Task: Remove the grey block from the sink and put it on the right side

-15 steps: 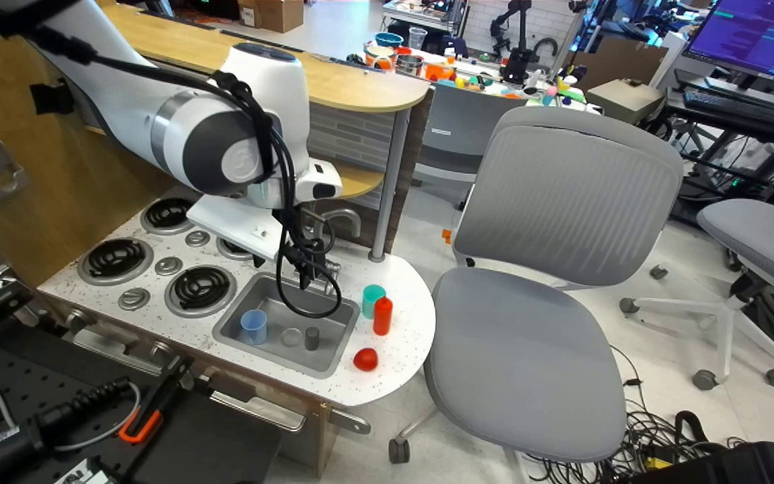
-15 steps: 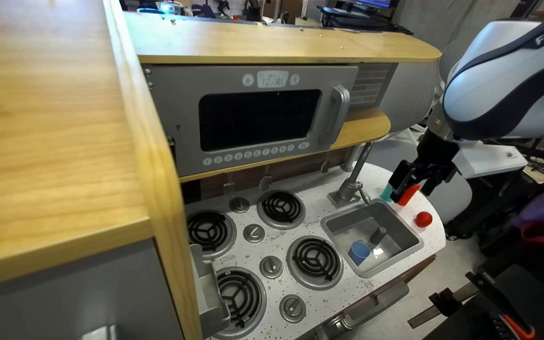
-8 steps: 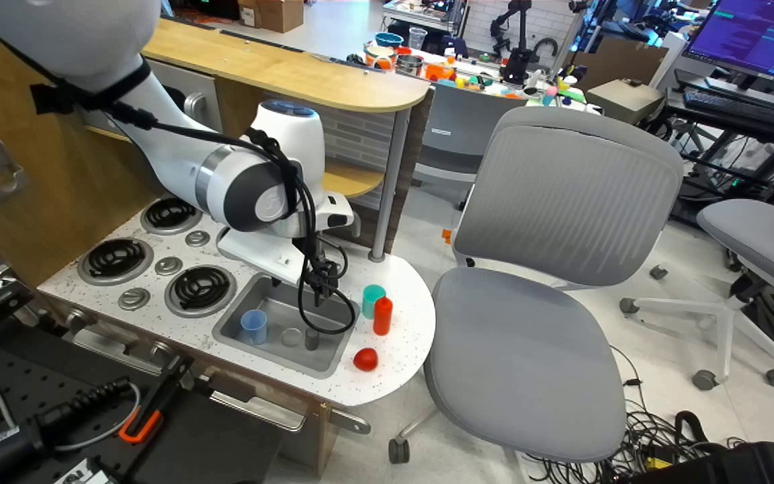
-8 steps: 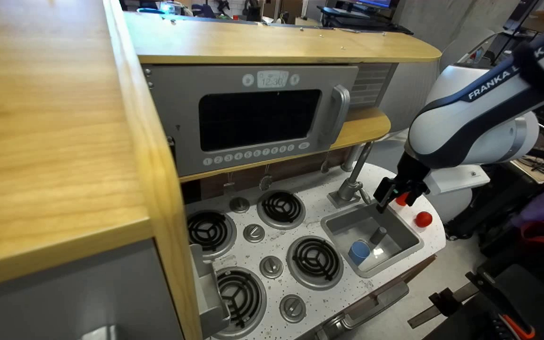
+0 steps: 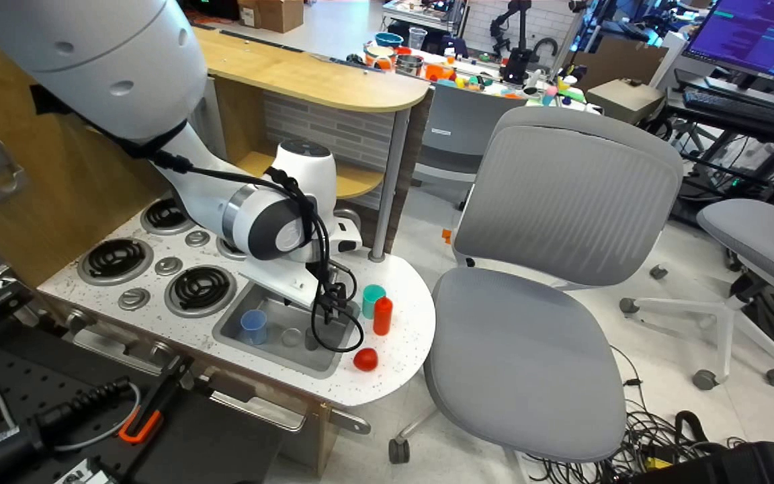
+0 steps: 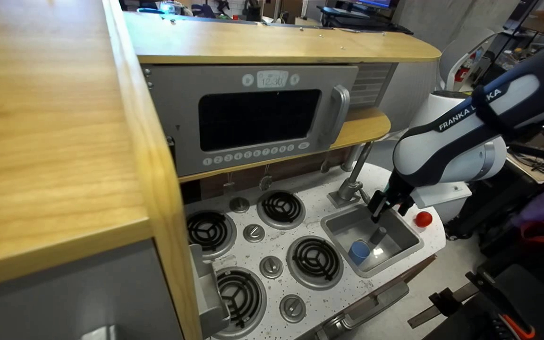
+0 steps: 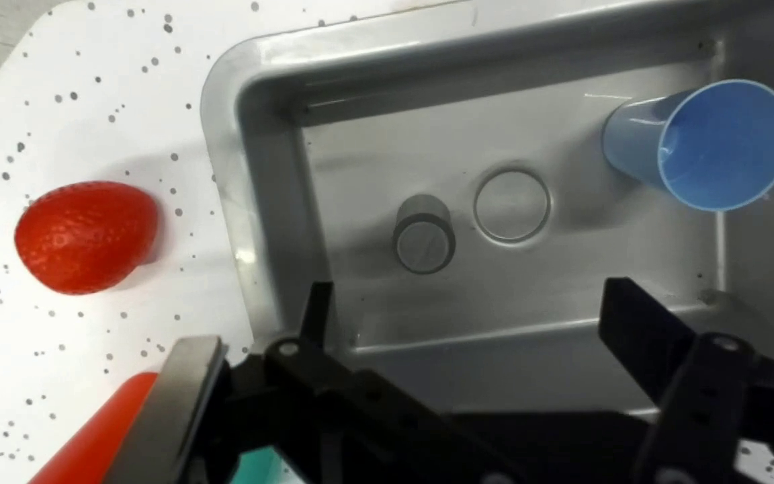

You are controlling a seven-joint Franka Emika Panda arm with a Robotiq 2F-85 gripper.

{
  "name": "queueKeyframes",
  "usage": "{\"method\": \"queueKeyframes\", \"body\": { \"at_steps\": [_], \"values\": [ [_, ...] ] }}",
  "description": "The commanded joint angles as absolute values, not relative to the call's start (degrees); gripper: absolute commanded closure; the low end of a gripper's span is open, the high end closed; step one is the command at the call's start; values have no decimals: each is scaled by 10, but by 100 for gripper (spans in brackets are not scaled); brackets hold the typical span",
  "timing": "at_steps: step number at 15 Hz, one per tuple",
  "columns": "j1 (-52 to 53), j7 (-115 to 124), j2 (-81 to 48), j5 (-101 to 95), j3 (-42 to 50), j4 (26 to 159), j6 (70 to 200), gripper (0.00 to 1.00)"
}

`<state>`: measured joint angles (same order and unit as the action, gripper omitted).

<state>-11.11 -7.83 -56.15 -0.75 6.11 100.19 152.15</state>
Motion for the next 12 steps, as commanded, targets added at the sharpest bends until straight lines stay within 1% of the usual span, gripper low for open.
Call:
{"method": "queueKeyframes", "body": {
  "at_steps": [1,12],
  "values": [
    [-112,-73,-607,-19,67,951,1517,0],
    [-104,-68,-681,-22,69,879,1492,0]
  ]
}}
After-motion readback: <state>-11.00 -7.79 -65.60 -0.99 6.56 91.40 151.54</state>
